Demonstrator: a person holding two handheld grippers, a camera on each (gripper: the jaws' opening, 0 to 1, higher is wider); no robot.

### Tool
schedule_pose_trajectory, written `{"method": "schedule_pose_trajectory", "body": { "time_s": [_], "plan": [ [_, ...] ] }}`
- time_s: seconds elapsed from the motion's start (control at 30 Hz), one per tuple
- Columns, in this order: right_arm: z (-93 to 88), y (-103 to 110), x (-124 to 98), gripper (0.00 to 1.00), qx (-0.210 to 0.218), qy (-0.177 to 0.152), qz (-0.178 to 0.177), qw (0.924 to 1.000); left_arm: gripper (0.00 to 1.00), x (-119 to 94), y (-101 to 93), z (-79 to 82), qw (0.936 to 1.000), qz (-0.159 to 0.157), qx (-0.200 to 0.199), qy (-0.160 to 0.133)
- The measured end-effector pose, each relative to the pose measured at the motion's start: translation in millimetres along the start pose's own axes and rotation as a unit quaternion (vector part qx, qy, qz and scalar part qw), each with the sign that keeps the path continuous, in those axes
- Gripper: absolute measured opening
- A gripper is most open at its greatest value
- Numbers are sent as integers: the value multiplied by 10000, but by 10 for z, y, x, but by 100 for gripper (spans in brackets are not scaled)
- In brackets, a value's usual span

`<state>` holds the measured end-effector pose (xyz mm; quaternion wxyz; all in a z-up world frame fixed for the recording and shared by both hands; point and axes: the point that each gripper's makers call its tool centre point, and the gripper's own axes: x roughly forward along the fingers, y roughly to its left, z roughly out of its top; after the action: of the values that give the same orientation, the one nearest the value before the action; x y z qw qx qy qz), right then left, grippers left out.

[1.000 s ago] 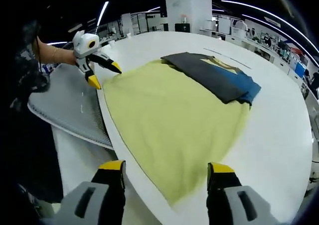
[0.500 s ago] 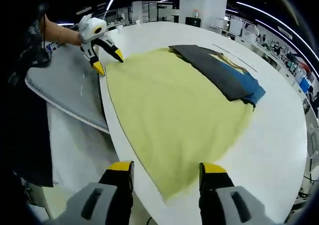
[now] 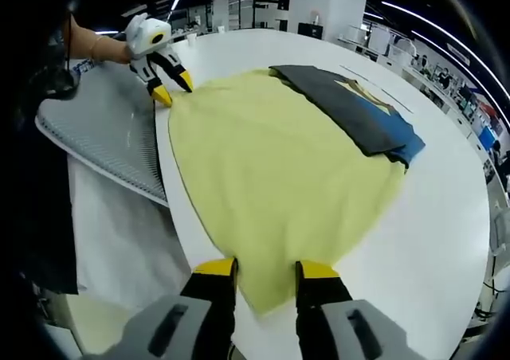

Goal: Fold the garment on the visible template until the final outline fits inside the template.

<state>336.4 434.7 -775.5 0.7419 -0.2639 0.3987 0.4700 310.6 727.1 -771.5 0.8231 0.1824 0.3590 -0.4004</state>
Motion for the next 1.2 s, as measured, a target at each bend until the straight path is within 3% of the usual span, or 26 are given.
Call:
{"method": "schedule_pose_trajectory", "body": {
  "time_s": [0.13,0.27,0.33,0.6,1.03,1.2],
  "plan": [
    [8,-17,4,21,32,-23,-32,10000,14,1,6,7,10000,-31,-8,6],
    [-4,-59,5,5,-1,-5,-144,9999,4,8,-28,12,9999,-90,19,52],
    [-5,-77,9,3,25,-21,-169,9999,2,6,-32,12,9999,-108,13,55],
    [-21,-35,-7,0,-5,28,-118,9999,0,-36,-82,-11,9997,-215,-48,129],
    [-64,278,-120,0,216,-4,347,9992,0,-206,-271,-135,9979,-518,-66,388],
    [-85,401,-169,0,194,65,482,9986,0,-271,-363,-182,9958,-706,-413,402]
  ]
}}
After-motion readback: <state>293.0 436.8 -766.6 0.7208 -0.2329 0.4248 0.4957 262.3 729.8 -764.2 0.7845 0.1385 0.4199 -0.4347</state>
